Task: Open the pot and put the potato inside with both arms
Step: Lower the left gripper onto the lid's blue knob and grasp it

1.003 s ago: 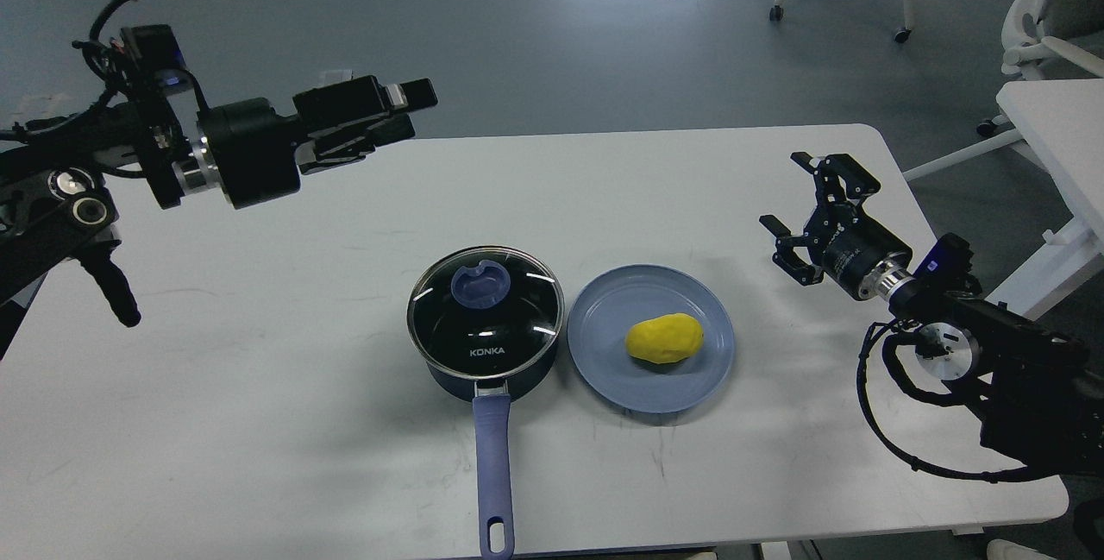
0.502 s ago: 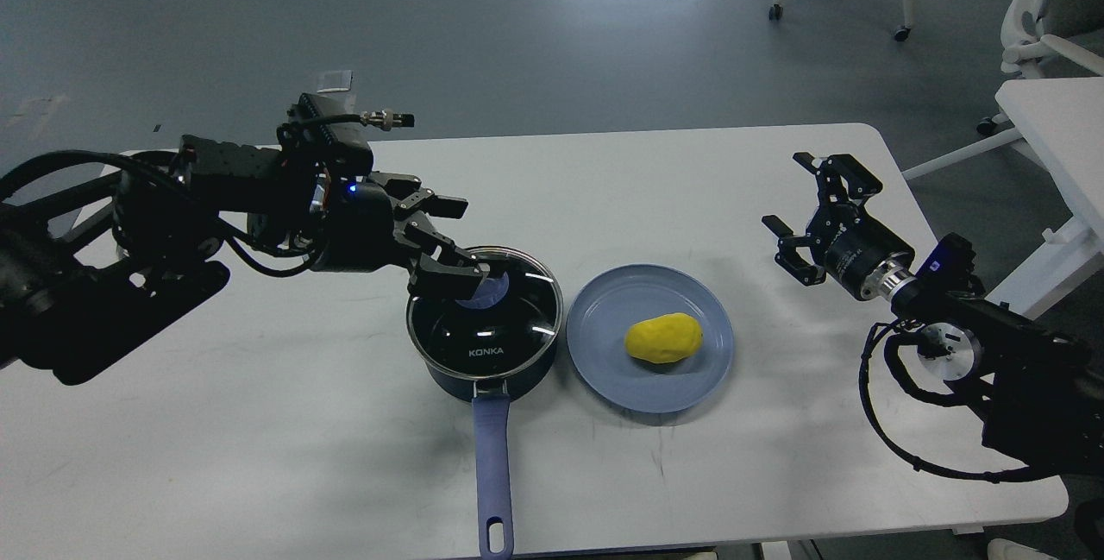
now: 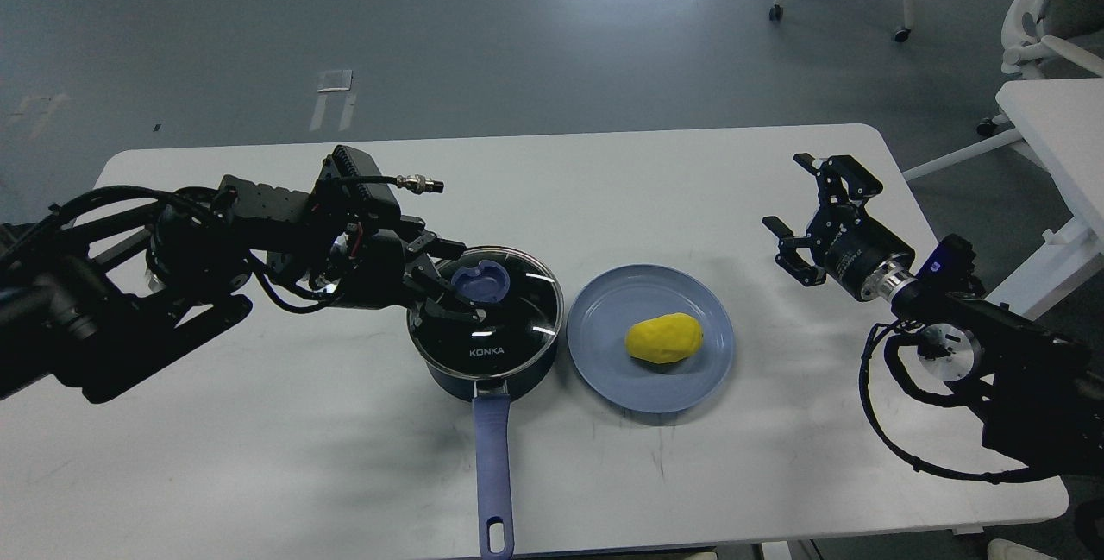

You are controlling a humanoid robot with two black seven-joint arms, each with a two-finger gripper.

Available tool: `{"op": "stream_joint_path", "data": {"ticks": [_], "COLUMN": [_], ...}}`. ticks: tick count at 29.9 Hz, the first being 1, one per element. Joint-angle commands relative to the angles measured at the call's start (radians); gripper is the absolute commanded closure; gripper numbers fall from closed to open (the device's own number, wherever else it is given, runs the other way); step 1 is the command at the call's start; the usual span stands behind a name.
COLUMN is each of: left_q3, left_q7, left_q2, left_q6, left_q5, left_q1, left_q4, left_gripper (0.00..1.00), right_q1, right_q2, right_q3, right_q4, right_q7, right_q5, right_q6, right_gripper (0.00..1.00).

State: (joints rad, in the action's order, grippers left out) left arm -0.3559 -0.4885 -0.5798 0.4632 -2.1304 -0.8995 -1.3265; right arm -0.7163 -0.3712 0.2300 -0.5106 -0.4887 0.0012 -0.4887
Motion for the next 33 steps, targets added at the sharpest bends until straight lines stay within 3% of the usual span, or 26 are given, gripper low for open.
{"op": "stream_joint_path", "data": {"ticks": [1, 14, 22, 30, 33], "left_q3": [0.003, 0.006, 0.008, 0.008, 0.008], "left_q7": [0.000, 0.000, 0.000, 0.000, 0.000], "left_q2": [0.002, 0.006, 0.008, 0.006, 0.005], "left_q6": [-0.008, -0.028, -0.029, -0.028, -0.029], "left_q5": [0.000, -0.002, -0.002, -0.003, -0.003], "left_q1": [0.001, 0.002, 0.004, 0.004, 0.002], "left_q4": [0.000, 0.001, 0.001, 0.000, 0.000], "left_gripper": [0.03, 0.12, 0.13, 0.33, 0.45], "right_q1": [0.000, 0.001, 0.001, 0.001, 0.001], "right_q2": [0.000, 0.000, 0.000, 0.000, 0.000], "right_q3": [-0.001, -0.001, -0.001, -0.003, -0.003], "right_q4": [0.000, 0.000, 0.000, 0.001, 0.001], "right_q7": [0.000, 0.000, 0.000, 0.000, 0.000], "right_q5": [0.000, -0.003, -0.003, -0.003, -0.003], "right_q6": [0.000, 0.000, 0.000, 0.000, 0.000], "right_gripper": [0.03, 0.03, 0.03, 0.03, 0.03]}}
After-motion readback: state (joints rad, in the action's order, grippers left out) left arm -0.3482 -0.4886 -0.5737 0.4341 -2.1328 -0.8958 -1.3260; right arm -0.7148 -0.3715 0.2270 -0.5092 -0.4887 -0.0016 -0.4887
